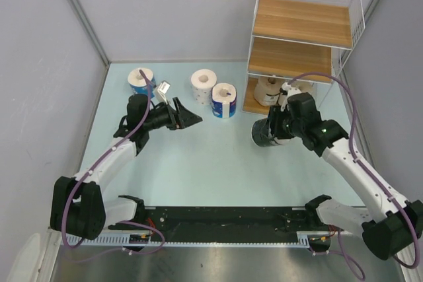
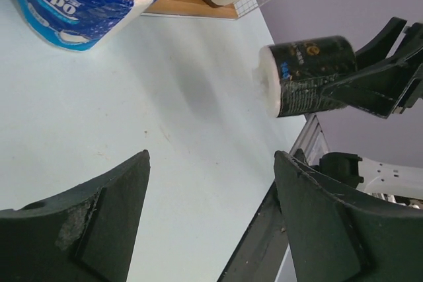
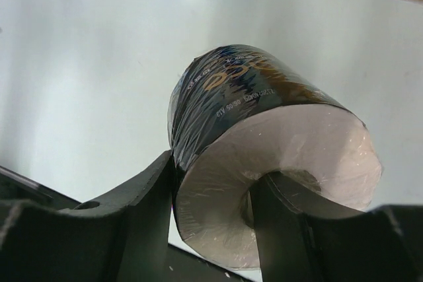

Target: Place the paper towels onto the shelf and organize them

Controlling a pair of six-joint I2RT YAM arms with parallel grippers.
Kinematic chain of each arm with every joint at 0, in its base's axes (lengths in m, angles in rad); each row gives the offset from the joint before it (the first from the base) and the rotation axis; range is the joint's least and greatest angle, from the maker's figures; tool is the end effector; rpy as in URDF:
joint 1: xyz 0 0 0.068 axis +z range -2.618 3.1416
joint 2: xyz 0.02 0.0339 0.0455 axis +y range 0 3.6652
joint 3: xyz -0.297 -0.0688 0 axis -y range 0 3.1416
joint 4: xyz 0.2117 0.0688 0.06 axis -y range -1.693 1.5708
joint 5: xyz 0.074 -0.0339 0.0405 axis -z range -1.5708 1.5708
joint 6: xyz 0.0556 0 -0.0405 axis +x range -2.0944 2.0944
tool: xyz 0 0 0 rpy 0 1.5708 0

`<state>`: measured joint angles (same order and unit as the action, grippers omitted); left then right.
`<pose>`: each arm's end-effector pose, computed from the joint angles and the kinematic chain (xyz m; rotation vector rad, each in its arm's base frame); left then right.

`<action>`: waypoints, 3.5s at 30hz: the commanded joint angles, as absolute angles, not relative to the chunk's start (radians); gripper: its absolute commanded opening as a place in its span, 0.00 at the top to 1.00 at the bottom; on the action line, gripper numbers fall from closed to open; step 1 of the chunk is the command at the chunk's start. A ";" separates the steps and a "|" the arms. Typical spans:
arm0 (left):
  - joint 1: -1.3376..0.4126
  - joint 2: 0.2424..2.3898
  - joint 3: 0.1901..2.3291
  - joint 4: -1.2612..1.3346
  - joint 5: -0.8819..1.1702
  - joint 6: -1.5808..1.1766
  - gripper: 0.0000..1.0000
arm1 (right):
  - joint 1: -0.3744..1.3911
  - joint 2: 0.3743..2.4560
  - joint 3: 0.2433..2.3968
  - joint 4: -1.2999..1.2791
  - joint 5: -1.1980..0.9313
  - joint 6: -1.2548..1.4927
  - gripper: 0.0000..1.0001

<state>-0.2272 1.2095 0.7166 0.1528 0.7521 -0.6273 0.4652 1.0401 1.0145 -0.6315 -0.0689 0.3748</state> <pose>0.2233 -0.0906 0.3058 0.1462 2.0233 -1.2744 0.1639 0.0866 0.3451 -0.1416 2.2756 0.5286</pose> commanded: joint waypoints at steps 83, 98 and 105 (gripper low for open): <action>-0.170 1.121 0.683 0.129 0.781 -0.555 0.19 | 0.568 1.175 0.842 -0.703 0.054 0.449 0.44; -0.172 1.127 0.692 0.112 0.767 -0.543 0.19 | 0.557 0.994 1.074 -0.697 0.133 0.359 0.67; -0.172 1.101 0.698 0.089 0.744 -0.523 0.19 | 0.486 1.054 1.207 -0.583 0.245 0.236 0.72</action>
<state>-0.1795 1.1271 0.6678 0.1013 0.7612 -0.5640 0.5148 1.0183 1.0962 -0.7055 0.1493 0.3233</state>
